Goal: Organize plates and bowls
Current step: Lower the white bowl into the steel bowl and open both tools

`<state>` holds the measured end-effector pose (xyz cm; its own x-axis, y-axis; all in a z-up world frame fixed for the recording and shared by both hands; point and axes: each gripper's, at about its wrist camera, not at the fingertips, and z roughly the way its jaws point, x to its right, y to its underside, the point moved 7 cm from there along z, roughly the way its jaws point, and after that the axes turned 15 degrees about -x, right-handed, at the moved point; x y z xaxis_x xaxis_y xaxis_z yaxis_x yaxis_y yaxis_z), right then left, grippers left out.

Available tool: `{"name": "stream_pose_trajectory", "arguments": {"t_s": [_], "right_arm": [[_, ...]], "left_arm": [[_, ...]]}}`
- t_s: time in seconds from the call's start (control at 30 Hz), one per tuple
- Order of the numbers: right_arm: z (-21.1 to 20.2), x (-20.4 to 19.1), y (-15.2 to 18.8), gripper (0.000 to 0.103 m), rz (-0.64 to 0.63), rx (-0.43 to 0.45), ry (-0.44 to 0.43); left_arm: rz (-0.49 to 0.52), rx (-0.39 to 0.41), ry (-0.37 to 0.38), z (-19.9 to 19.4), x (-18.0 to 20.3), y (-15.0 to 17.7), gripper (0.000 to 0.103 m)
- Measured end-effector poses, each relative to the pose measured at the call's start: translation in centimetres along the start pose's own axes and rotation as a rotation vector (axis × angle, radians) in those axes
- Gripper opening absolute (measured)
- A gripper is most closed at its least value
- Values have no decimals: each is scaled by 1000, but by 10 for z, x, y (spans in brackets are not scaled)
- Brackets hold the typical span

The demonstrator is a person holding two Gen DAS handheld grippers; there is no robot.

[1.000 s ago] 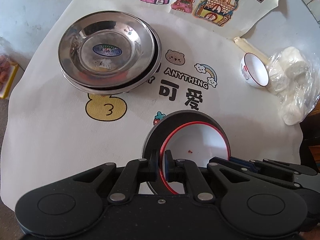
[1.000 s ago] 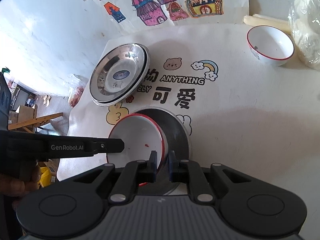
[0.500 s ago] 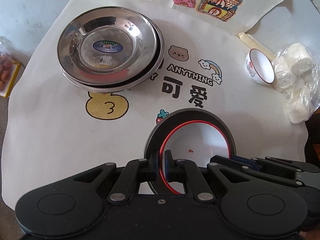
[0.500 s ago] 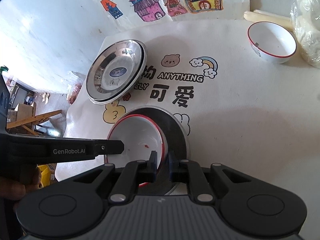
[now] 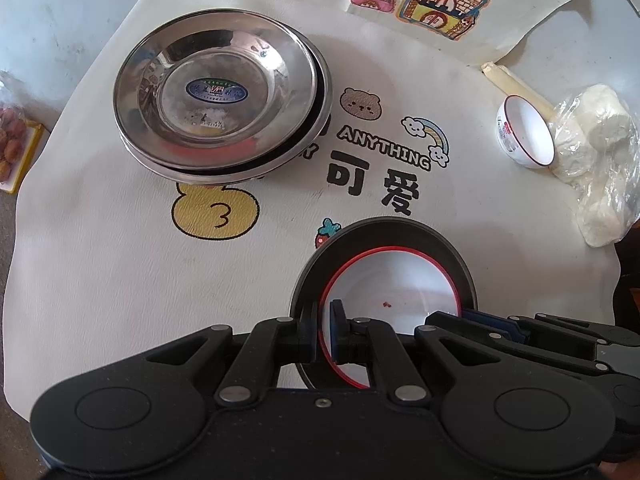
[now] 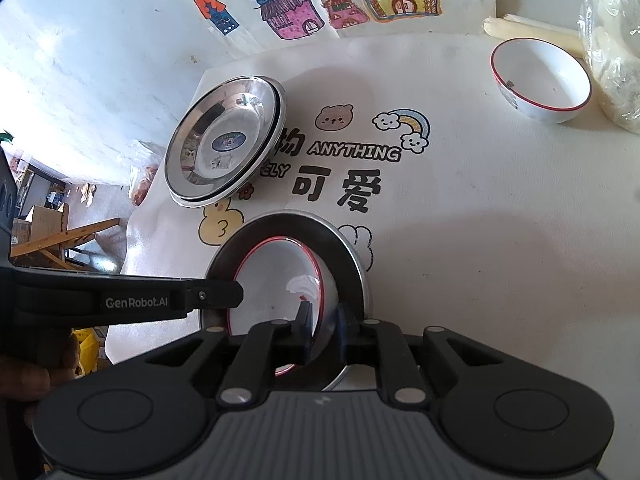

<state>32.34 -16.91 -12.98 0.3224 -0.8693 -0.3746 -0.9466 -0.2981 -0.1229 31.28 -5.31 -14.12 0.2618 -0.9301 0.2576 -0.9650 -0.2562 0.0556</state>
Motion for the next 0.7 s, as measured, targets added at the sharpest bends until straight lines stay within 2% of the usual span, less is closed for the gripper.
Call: {"name": "stream_pose_trajectory", "arguments": {"t_s": [0.27, 0.6, 0.7], "right_arm": [[-2, -3, 2, 25, -22, 6, 13], [-13, -5, 1, 27, -62, 49, 31], [-19, -6, 0, 28, -69, 71, 17]], "left_arm": [[8, 31, -7, -9, 2, -1, 13], [19, 79, -13, -24, 6, -6, 18], [22, 106, -21, -30, 7, -11, 28]]}}
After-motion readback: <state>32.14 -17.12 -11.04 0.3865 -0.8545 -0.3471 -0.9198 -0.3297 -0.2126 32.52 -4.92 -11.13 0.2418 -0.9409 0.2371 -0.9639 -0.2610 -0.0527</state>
